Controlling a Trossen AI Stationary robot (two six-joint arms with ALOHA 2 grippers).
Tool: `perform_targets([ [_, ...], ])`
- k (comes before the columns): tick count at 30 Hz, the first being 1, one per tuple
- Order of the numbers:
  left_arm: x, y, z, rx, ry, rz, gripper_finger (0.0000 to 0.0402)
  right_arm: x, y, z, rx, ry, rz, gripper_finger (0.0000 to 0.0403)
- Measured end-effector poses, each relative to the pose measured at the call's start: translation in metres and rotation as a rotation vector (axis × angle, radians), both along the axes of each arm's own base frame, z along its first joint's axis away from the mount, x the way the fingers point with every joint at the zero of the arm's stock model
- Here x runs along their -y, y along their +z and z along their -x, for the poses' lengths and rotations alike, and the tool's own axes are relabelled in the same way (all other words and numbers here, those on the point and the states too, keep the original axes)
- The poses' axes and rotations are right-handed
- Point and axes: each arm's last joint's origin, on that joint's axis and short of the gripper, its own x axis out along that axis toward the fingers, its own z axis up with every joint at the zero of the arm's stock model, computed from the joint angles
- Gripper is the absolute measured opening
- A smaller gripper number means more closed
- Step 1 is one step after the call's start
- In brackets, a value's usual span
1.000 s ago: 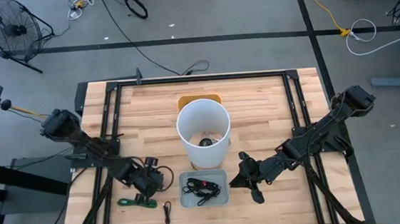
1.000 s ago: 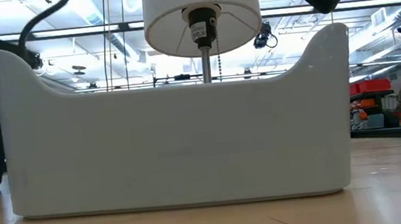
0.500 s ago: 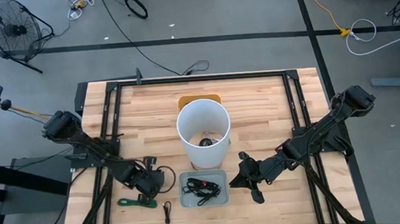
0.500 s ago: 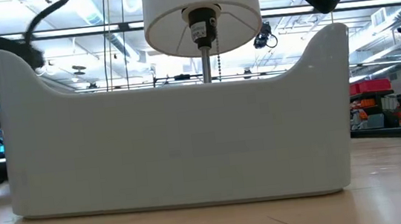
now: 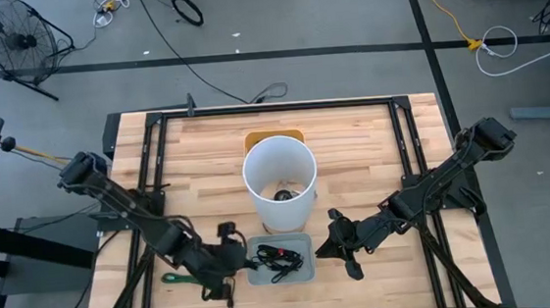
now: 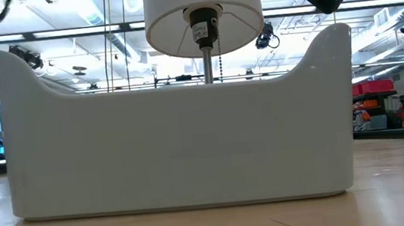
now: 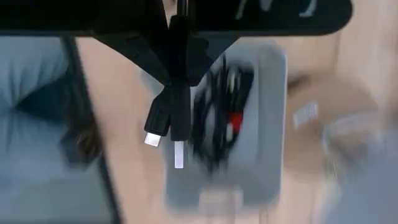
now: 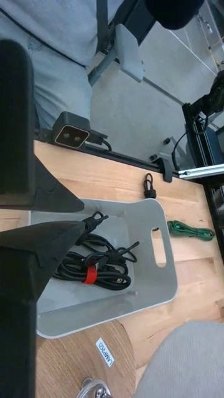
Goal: Pick & Place USB Port
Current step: Put the black charger cable into the white bin, then put the green charger cable into the yellow bin
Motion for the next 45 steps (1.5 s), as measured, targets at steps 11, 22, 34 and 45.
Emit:
perform_targets([
  [11, -0.003, 0.007, -0.036, 0.186, 0.015, 0.038, 0.0025, 0.000, 0.000, 0.000, 0.003, 0.000, -0.002, 0.0038],
  [22, -0.008, -0.044, -0.072, 0.068, 0.040, 0.042, 0.0032, 0.000, 0.000, 0.000, 0.001, 0.002, 0.002, 0.0038],
  [34, -0.012, -0.048, -0.076, 0.038, 0.031, 0.089, 0.0111, 0.000, 0.000, 0.000, 0.000, 0.001, 0.000, 0.0038],
  [45, -0.005, -0.041, -0.048, -0.231, -0.110, 0.229, 0.0097, 0.000, 0.000, 0.000, -0.005, 0.000, 0.003, 0.0038],
])
